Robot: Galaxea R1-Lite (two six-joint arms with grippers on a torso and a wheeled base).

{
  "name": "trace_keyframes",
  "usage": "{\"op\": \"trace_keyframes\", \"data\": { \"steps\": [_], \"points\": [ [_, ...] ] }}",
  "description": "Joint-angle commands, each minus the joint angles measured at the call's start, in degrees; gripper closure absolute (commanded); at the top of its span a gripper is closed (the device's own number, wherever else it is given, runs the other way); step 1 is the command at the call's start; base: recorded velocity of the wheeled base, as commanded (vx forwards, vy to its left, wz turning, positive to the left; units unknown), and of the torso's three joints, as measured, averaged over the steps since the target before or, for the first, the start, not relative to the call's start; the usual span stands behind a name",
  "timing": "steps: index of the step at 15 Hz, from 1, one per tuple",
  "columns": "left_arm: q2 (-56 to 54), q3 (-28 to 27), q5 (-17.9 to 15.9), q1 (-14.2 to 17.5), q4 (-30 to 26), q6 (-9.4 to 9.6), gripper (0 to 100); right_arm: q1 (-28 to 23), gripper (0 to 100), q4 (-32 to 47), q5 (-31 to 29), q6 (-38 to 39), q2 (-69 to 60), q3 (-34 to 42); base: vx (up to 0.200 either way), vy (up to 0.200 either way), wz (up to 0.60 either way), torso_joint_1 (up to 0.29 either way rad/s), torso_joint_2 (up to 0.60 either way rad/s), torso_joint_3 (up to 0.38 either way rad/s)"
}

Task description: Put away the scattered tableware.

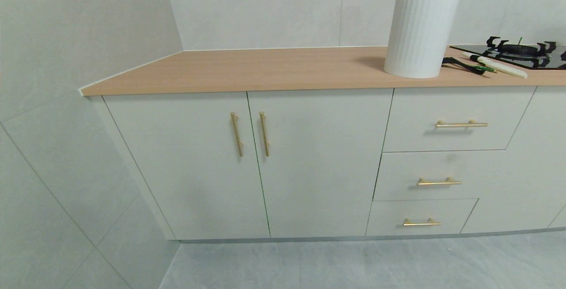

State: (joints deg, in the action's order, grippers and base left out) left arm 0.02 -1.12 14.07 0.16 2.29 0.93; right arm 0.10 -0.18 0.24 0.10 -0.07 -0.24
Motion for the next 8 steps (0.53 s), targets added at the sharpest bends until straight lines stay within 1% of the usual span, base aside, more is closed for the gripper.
{"op": "trace_keyframes", "data": {
  "steps": [1,2,3,4,5,6,7,8],
  "points": [
    [-0.02,1.12,-3.78,0.02,-0.09,-0.31,0,-0.01,0,0.27,0.2,-0.19,0.16,0.24,0.0,0.0,0.0,0.0,0.0,0.0],
    [-0.02,1.12,-6.42,0.02,-0.18,-0.75,0,-0.01,0,0.27,0.2,-0.19,0.16,0.24,0.0,0.0,0.0,0.0,0.0,0.0],
    [-0.02,1.12,-10.38,0.02,-2.12,-1.28,0,-0.01,0,0.27,0.2,-0.27,0.16,0.24,0.0,0.0,0.0,0.0,0.0,0.0],
    [-0.02,1.12,-11.43,0.02,-2.2,-1.01,0,0.08,0,0.27,0.11,-0.19,0.16,0.24,0.0,0.0,0.0,0.0,0.0,0.0],
    [-0.02,1.12,-11.69,-0.07,-2.2,0.3,0,-0.01,0,0.18,0.02,0.25,0.16,0.24,0.0,0.0,0.0,0.0,0.0,0.0],
    [-0.02,1.12,-11.87,-0.07,-2.2,0.92,0,-0.01,0,0.18,-0.07,0.96,0.16,0.24,0.0,0.0,0.0,0.0,0.0,0.0],
    [-0.02,1.12,-11.87,-0.07,-2.2,0.92,0,-0.01,0,0.18,-0.07,1.31,0.16,0.24,0.0,0.0,0.0,0.0,0.0,0.0],
    [-0.02,1.12,-11.87,-0.07,-2.2,0.48,0,0.08,0,0.18,0.02,0.96,0.16,0.24,0.0,0.0,0.0,0.0,0.0,0.0]
  ]
}}
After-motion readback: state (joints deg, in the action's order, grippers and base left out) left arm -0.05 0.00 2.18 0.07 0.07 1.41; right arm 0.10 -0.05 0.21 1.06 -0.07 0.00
